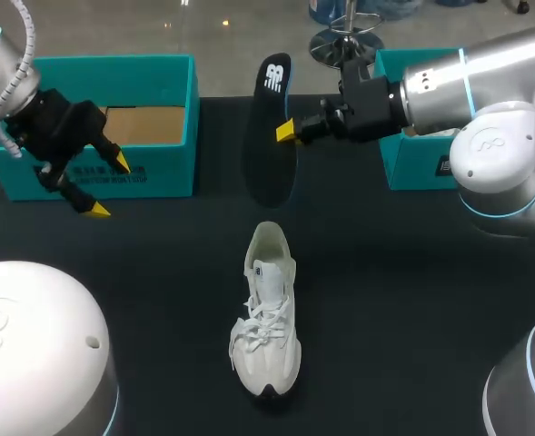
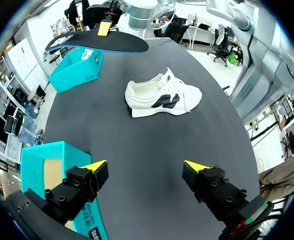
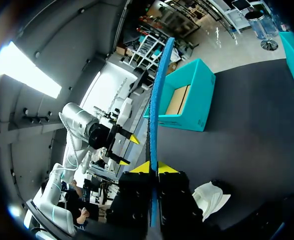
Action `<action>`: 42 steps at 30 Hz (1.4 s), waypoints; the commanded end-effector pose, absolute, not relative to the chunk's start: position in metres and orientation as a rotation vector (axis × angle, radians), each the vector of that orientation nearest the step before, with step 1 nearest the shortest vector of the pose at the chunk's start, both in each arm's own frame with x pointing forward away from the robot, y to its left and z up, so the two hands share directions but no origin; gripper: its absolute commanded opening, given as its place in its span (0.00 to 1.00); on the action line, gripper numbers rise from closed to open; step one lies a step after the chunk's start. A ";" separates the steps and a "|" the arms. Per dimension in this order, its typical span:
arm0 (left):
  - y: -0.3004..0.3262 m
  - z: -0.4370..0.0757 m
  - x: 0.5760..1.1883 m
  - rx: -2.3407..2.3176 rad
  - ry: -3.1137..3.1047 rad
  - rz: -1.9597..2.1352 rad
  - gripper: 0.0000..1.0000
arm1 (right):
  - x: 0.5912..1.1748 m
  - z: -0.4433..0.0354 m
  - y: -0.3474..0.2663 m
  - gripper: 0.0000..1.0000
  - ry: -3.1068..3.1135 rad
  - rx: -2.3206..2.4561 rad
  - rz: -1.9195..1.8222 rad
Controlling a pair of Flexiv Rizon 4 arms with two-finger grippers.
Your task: Take the shoe out of the shoebox, open the shoe tongue, remove and reinsert the insole, then place the shoe into the shoebox
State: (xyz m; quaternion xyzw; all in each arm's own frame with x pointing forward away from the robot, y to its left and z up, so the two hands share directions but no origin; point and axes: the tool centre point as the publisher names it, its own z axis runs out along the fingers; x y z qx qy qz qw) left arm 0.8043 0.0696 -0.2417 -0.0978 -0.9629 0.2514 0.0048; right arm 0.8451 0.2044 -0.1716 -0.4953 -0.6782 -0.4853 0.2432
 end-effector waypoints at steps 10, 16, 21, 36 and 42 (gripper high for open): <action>0.073 -0.243 0.807 -0.317 -3.003 0.813 1.00 | 0.848 -0.174 0.205 0.00 -1.856 -1.356 -1.327; 0.073 -0.243 0.807 -0.317 -3.003 0.813 1.00 | 0.860 -0.191 0.205 0.00 -1.853 -1.360 -1.388; 0.073 -0.243 0.807 -0.317 -3.003 0.813 1.00 | 0.863 -0.212 0.206 0.00 -1.838 -1.384 -1.441; 0.073 -0.243 0.807 -0.317 -3.003 0.813 1.00 | 0.835 -0.253 0.206 0.00 -1.744 -1.490 -1.509; 0.073 -0.243 0.807 -0.317 -3.003 0.813 1.00 | 0.830 -0.260 0.205 0.00 -1.723 -1.553 -1.443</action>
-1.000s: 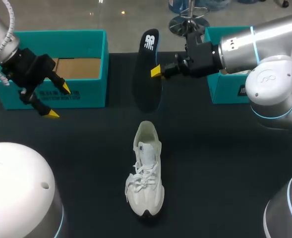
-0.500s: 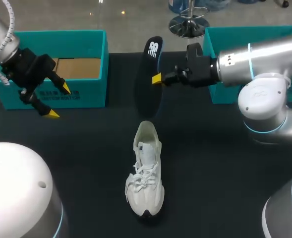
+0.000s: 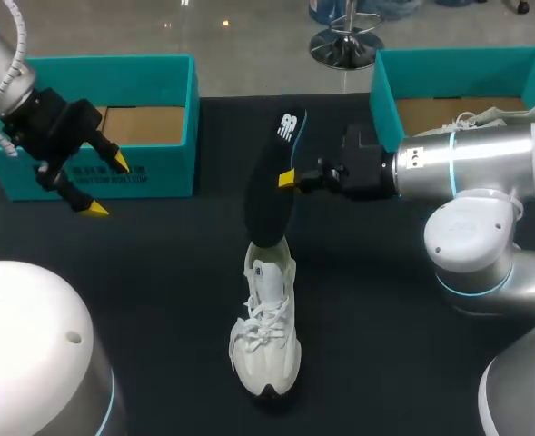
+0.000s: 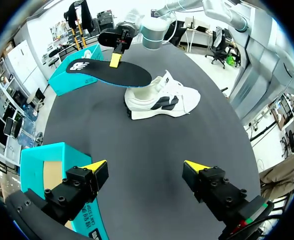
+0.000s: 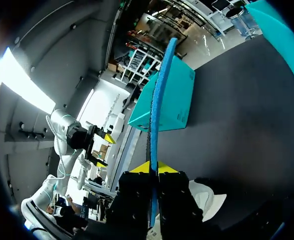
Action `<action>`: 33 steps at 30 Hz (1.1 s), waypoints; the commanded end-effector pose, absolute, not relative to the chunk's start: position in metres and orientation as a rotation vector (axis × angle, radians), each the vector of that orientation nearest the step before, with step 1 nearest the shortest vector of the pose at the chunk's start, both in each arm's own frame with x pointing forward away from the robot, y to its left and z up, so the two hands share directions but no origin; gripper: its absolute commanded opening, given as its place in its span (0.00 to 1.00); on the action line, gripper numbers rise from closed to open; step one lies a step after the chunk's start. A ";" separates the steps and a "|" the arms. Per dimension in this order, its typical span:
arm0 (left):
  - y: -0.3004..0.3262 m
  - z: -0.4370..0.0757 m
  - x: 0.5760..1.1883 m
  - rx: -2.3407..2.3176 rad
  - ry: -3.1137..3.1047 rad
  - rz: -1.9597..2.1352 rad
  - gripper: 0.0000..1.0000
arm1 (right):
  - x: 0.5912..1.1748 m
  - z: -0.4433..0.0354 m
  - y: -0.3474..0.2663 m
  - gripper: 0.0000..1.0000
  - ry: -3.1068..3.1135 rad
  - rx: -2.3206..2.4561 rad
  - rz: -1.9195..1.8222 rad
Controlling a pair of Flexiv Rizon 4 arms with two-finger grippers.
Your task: Take the shoe out of the shoebox, open the shoe tongue, remove and reinsert the insole, then place the shoe into the shoebox
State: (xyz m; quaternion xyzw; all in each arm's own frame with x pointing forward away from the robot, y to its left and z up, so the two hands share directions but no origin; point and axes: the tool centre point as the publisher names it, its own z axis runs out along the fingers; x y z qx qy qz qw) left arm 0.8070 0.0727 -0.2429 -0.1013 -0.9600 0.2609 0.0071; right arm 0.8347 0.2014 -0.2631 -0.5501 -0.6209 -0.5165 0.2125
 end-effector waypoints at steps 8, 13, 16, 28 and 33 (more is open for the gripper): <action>0.073 -0.243 0.807 -0.317 -3.003 0.813 1.00 | 0.830 -0.260 0.205 0.00 -1.723 -1.553 -1.443; 0.073 -0.243 0.807 -0.317 -3.003 0.813 1.00 | 0.830 -0.260 0.205 0.00 -1.723 -1.553 -1.443; 0.073 -0.243 0.807 -0.317 -3.003 0.813 1.00 | 0.830 -0.260 0.205 0.00 -1.723 -1.553 -1.443; 0.073 -0.243 0.807 -0.317 -3.003 0.813 1.00 | 0.830 -0.268 0.209 0.00 -1.724 -1.427 -1.611; 0.073 -0.243 0.807 -0.317 -3.003 0.813 1.00 | 0.825 -0.276 0.208 0.00 -1.710 -1.418 -1.653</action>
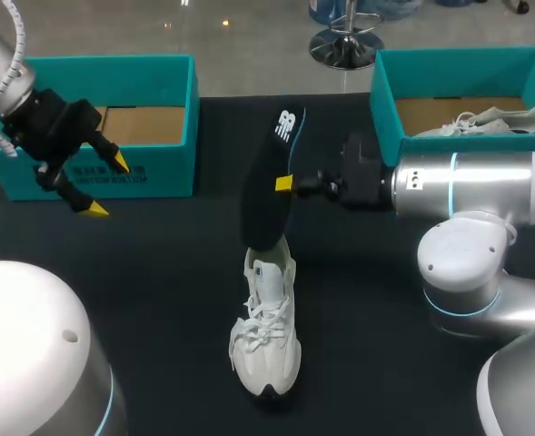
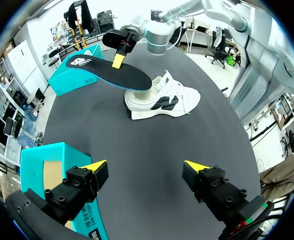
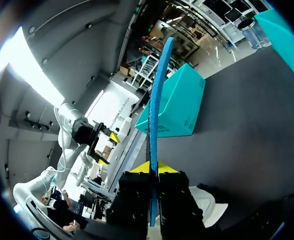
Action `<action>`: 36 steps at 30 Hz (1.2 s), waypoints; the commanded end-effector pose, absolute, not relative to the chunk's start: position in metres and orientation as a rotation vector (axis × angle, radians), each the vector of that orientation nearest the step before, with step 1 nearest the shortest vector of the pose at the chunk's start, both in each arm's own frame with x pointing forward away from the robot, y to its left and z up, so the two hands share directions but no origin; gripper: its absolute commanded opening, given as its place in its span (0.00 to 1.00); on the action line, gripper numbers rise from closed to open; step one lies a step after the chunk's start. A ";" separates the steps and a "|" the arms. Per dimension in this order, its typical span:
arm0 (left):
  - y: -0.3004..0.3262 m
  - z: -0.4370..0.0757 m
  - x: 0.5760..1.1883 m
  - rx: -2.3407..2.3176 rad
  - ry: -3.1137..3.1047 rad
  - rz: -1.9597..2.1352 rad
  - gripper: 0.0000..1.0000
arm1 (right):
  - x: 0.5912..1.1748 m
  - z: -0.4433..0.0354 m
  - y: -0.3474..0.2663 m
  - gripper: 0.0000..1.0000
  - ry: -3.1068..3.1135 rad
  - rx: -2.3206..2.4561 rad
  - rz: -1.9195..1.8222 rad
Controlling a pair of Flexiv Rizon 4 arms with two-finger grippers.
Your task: Take the shoe out of the shoebox, open the shoe tongue, remove and reinsert the insole, then place the shoe into the shoebox
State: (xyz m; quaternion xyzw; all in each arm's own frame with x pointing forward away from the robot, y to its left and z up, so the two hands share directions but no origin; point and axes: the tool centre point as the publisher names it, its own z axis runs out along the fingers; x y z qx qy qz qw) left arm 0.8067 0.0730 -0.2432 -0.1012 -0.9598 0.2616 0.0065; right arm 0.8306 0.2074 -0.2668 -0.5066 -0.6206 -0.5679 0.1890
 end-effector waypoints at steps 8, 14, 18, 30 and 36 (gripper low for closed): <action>0.073 -0.243 0.807 -0.317 -3.003 0.813 1.00 | 0.820 -0.285 0.199 0.00 -1.701 -1.400 -1.696; 0.073 -0.243 0.807 -0.317 -3.003 0.813 1.00 | 0.817 -0.288 0.196 0.00 -1.740 -1.342 -1.712; 0.073 -0.243 0.807 -0.317 -3.003 0.813 1.00 | 0.814 -0.289 0.195 0.00 -1.745 -1.319 -1.719; 0.073 -0.243 0.807 -0.317 -3.003 0.813 1.00 | 0.811 -0.290 0.196 0.00 -1.801 -1.267 -1.714; 0.073 -0.243 0.807 -0.317 -3.003 0.813 1.00 | 0.802 -0.296 0.201 0.00 -1.809 -1.260 -1.704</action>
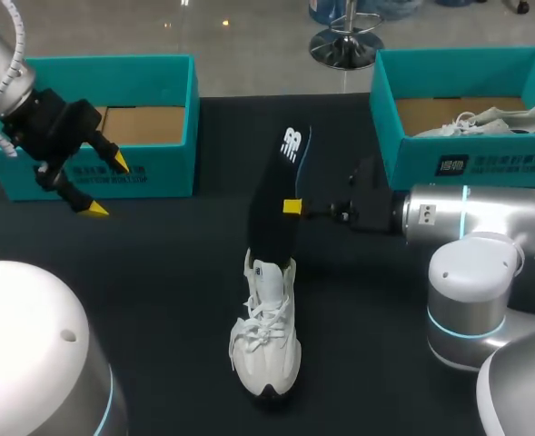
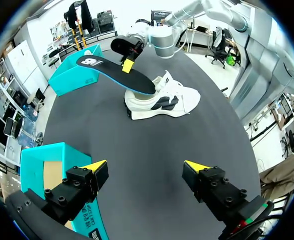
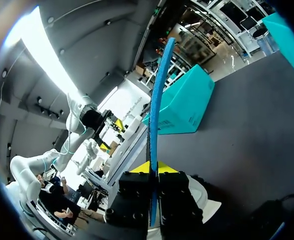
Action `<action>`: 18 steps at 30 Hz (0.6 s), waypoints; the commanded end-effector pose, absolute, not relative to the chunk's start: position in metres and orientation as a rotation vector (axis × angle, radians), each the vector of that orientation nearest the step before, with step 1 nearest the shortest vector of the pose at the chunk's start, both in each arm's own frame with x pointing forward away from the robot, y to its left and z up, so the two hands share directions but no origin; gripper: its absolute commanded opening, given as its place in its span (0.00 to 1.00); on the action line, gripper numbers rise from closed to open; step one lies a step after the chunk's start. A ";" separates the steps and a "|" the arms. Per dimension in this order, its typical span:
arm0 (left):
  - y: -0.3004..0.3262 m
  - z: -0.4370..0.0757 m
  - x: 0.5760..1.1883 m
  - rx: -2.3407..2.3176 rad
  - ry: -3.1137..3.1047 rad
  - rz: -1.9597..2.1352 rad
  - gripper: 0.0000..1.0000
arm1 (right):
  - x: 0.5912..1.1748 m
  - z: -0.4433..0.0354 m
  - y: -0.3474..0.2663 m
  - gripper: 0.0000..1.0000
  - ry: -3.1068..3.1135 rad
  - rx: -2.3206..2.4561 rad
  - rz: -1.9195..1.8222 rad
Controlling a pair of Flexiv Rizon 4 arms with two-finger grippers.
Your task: Take the shoe out of the shoebox, open the shoe tongue, remove and reinsert the insole, then place the shoe into the shoebox
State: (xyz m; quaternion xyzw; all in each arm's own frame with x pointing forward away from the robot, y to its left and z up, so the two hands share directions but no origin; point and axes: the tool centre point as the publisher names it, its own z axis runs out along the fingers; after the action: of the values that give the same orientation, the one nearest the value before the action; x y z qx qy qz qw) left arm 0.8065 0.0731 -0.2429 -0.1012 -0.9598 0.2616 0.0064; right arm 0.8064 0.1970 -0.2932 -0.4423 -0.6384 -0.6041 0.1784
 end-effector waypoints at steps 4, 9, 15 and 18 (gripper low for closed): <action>0.073 -0.243 0.807 -0.317 -3.003 0.813 1.00 | 0.792 -0.302 0.204 0.00 -1.800 -1.267 -1.697; 0.073 -0.243 0.807 -0.317 -3.003 0.813 1.00 | 0.781 -0.309 0.208 0.00 -1.787 -1.277 -1.692; 0.073 -0.243 0.807 -0.317 -3.003 0.813 1.00 | 0.771 -0.318 0.214 0.00 -1.775 -1.285 -1.678; 0.073 -0.243 0.807 -0.317 -3.003 0.813 1.00 | 0.765 -0.323 0.215 0.00 -1.767 -1.289 -1.675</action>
State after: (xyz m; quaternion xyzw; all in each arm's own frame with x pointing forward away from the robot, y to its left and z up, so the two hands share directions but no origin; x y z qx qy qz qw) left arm 0.8065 0.0732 -0.2429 -0.1012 -0.9598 0.2616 0.0064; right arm 0.7709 0.2109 -0.3191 -0.4561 -0.6321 -0.5949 0.1963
